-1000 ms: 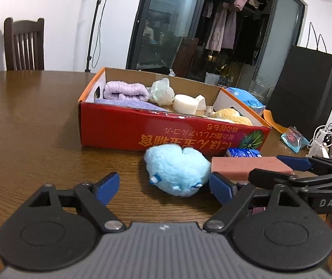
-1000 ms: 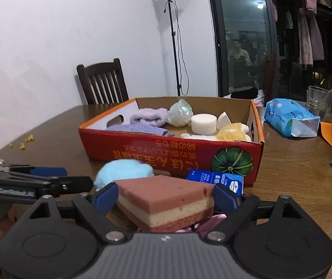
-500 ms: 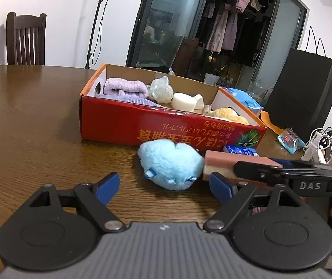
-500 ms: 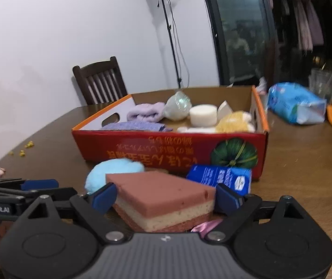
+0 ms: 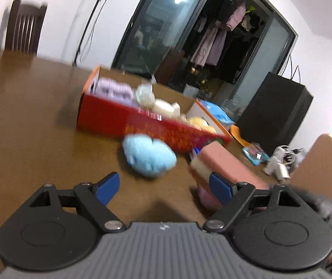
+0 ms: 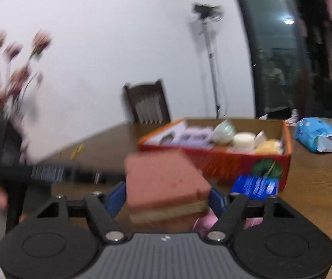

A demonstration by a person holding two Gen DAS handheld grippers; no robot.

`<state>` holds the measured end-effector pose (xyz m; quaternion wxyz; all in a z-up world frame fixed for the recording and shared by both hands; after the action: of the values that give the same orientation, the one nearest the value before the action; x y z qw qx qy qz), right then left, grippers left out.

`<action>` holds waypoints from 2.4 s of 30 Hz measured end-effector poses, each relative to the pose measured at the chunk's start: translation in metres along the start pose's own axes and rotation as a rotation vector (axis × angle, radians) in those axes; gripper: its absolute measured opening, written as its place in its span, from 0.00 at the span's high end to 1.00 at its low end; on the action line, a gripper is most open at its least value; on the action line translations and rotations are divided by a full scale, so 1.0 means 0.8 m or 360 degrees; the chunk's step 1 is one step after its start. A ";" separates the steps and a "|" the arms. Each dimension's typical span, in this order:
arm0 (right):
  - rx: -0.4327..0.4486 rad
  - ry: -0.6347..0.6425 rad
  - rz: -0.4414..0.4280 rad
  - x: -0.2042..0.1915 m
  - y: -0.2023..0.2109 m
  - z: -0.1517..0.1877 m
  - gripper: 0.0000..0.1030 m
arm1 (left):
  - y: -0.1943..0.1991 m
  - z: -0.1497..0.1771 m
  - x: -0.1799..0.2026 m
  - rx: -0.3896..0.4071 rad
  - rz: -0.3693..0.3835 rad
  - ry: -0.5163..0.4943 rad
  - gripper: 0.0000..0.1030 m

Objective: Organize soft objects
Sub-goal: 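Lower the sponge block with the right tool while the left tool grasps it, then carry the sponge block into the box and open both tools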

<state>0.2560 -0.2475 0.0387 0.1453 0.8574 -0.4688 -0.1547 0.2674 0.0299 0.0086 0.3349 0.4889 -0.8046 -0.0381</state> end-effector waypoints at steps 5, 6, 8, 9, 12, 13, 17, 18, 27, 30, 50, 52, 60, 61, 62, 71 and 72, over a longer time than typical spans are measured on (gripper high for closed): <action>-0.0206 -0.0089 -0.0012 -0.011 0.004 0.059 0.33 | 0.005 0.039 0.000 -0.0082 0.0069 0.0051 0.21; -0.0226 -0.0121 0.0018 -0.009 0.004 0.065 0.31 | 0.005 0.039 -0.001 -0.0079 0.0079 0.0060 0.21; -0.0249 -0.0197 0.0054 -0.003 0.008 0.073 0.31 | 0.004 0.033 0.000 -0.0073 0.0071 0.0065 0.21; -0.0249 -0.0221 0.0070 0.000 0.010 0.075 0.31 | 0.001 0.026 0.002 -0.0061 0.0053 0.0044 0.21; -0.0223 -0.0243 0.0095 0.004 0.018 0.073 0.25 | -0.017 0.011 0.010 -0.0039 0.0071 -0.0022 0.21; -0.0216 -0.0251 0.0094 0.006 0.022 0.073 0.23 | -0.029 0.009 0.013 -0.0064 0.0078 -0.0033 0.21; -0.0166 -0.0329 0.0093 0.017 0.033 0.072 0.23 | -0.083 0.010 0.024 -0.0228 0.0059 -0.0073 0.31; -0.0166 -0.0367 0.0096 0.022 0.036 0.073 0.24 | -0.090 0.012 0.025 -0.0249 0.0062 -0.0080 0.33; -0.0360 -0.0531 -0.0081 0.013 0.025 0.086 0.34 | -0.072 0.037 0.022 -0.0297 0.0082 -0.0020 0.55; -0.0330 -0.0584 -0.0062 0.012 0.016 0.083 0.33 | -0.053 0.040 0.025 -0.0324 0.0094 -0.0001 0.60; -0.0257 -0.0583 0.0169 0.029 0.007 0.072 0.60 | -0.032 0.064 0.047 -0.0295 0.0132 -0.0049 0.68; -0.0265 -0.0607 0.0157 0.034 0.004 0.068 0.61 | -0.031 0.052 0.044 -0.0252 0.0135 -0.0036 0.73; -0.0091 -0.0561 0.0101 0.062 -0.034 -0.017 0.61 | -0.062 -0.066 0.039 -0.0031 0.0213 -0.0132 0.73; -0.0061 -0.0555 0.0093 0.069 -0.044 -0.035 0.61 | -0.073 -0.089 0.037 -0.0009 0.0214 -0.0143 0.73; -0.0031 -0.0537 0.0088 0.078 -0.054 -0.053 0.61 | -0.083 -0.106 0.036 0.0003 0.0213 -0.0148 0.73; -0.0172 -0.0487 0.0074 0.158 -0.210 -0.160 0.61 | -0.241 -0.212 -0.047 -0.0128 0.0099 0.0069 0.73; -0.0225 -0.0503 0.0083 0.167 -0.232 -0.161 0.61 | -0.262 -0.214 -0.058 -0.0180 0.0066 0.0094 0.73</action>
<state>0.5168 -0.2516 0.0655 0.1336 0.7977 -0.4957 -0.3163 0.5390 0.0042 0.0364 0.3864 0.4533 -0.8008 -0.0620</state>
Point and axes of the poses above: each gripper's, at about its wrist camera, not at the fingertips, and y roughly against the way its jaws point, x to its right, z to its underside, the point moved 3 cm from there along -y, roughly the way its jaws point, and after that the axes turned 8 degrees about z, right-handed, at the moved point
